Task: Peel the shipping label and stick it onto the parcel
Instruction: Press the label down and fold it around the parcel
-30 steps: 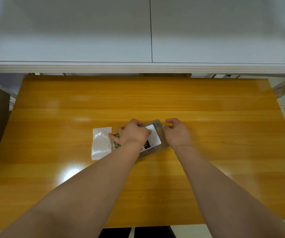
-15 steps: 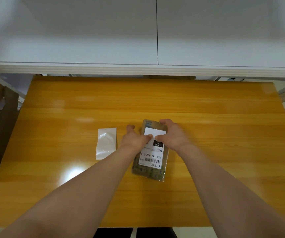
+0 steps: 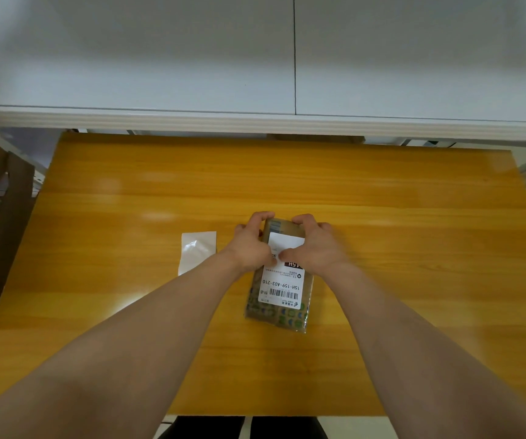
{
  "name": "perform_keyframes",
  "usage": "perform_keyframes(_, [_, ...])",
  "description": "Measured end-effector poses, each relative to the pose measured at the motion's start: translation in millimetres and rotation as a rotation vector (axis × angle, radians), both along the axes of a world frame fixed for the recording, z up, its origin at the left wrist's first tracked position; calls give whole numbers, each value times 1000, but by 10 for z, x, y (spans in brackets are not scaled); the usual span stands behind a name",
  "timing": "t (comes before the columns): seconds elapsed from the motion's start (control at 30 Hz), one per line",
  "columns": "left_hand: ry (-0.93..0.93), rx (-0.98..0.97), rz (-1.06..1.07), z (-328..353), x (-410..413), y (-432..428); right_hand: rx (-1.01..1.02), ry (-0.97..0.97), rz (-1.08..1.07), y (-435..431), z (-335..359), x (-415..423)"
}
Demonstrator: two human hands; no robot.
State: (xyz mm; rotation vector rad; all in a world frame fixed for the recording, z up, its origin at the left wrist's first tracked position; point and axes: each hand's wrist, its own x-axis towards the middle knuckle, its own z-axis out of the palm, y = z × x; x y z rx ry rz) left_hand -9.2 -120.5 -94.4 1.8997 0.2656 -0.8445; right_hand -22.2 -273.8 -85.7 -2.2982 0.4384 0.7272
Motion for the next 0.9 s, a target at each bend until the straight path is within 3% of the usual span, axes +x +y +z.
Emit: perform_keyframes(0.9, [-18, -20, 226, -183, 205, -123, 55, 7, -233, 59, -141, 142])
